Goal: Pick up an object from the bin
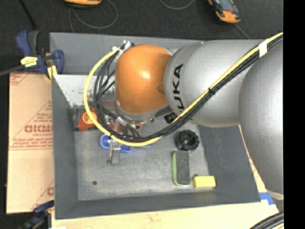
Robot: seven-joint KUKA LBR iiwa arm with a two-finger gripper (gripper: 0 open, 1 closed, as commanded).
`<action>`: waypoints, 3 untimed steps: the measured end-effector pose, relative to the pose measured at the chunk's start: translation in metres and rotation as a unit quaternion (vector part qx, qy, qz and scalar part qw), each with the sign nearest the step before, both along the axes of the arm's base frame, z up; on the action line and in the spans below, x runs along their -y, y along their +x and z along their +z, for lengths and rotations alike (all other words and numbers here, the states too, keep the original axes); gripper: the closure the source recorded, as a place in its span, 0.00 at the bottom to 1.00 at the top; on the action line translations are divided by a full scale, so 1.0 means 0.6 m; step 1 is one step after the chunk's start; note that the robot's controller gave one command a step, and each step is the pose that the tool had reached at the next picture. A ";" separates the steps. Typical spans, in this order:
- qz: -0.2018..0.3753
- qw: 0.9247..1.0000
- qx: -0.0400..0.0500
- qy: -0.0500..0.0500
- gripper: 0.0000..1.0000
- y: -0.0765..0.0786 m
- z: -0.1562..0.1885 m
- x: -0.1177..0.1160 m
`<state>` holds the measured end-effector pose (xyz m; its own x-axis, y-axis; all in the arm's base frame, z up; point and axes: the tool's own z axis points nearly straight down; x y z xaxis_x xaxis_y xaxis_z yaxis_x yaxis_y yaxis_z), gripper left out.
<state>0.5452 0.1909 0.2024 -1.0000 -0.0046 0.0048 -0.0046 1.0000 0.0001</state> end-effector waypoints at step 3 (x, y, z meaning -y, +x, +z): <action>0.064 0.998 0.003 0.000 0.00 0.062 -0.146 0.026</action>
Offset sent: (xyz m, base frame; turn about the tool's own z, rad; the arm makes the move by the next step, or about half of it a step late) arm 0.0302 -0.0120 -0.0684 -0.0644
